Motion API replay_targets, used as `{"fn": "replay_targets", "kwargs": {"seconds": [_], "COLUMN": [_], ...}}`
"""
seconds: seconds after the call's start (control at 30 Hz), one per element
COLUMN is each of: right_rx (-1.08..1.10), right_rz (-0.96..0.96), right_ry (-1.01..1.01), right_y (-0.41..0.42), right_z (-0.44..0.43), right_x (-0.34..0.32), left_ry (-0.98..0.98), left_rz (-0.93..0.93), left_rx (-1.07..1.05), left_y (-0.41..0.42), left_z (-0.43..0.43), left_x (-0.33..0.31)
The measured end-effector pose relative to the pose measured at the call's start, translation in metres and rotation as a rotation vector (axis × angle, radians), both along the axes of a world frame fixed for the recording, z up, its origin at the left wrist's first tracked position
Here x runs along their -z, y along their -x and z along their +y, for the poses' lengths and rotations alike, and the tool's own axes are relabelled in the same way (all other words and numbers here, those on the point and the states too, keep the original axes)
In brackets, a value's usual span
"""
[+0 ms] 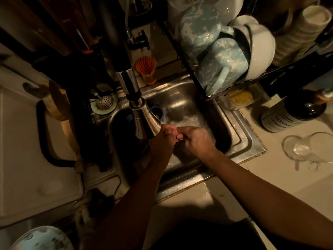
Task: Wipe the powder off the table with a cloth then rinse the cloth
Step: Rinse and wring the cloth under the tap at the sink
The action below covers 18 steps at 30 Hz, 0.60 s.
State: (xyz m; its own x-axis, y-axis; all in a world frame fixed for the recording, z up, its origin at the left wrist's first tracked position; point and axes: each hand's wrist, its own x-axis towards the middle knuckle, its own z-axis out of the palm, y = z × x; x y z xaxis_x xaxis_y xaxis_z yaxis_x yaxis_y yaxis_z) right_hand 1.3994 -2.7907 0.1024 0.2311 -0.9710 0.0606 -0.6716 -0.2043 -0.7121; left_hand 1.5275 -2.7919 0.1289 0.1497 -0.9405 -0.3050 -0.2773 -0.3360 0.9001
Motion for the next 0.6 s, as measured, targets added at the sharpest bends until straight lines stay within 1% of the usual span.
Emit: {"fn": "replay_targets", "kwargs": {"seconds": [0.03,0.13,0.2,0.27,0.3,0.33,0.37,0.43,0.5,0.53,0.57,0.6], "right_rx": [-0.059,-0.205,-0.231,-0.156,-0.087,0.016,0.144,0.408,0.61,0.646,0.598,0.489], "right_rz": [0.041,0.189,0.2,0.124,0.069,0.004,-0.105,-0.421,-0.797,-0.957,-1.059,-1.077], "right_ry": [0.016,0.036,0.033,0.07,0.098,0.105,0.057,-0.204,-0.572,-0.812,-1.043,-1.224], "right_y": [0.0,0.004,0.007,0.008,0.006,0.004,0.002,-0.006,-0.009,-0.007,-0.005,-0.001], "right_z": [-0.002,-0.008,-0.009,-0.006,-0.003,0.0,0.002,0.003,0.0,-0.001,-0.001,0.001], "right_x": [0.002,0.006,0.006,0.006,0.009,0.01,0.015,0.014,0.009,0.003,-0.003,-0.009], "left_ry": [-0.075,-0.202,-0.278,-0.303,-0.287,-0.246,-0.199,-0.11,-0.005,0.051,0.091,0.141], "left_rz": [0.033,0.06,0.088,0.1,0.06,0.039,0.035,0.015,-0.042,-0.08,-0.136,-0.169], "left_rx": [0.004,0.034,0.01,-0.034,-0.047,-0.101,-0.179,-0.302,-0.266,-0.208,-0.146,-0.09], "left_y": [0.003,0.007,0.009,0.009,0.009,0.009,0.01,0.01,0.01,0.008,0.005,0.002], "left_z": [-0.002,-0.008,-0.013,-0.018,-0.018,-0.017,-0.015,-0.011,-0.008,-0.006,-0.004,-0.001], "left_x": [-0.003,-0.001,0.002,0.003,0.004,0.006,0.005,0.002,0.002,0.002,0.001,0.0]}}
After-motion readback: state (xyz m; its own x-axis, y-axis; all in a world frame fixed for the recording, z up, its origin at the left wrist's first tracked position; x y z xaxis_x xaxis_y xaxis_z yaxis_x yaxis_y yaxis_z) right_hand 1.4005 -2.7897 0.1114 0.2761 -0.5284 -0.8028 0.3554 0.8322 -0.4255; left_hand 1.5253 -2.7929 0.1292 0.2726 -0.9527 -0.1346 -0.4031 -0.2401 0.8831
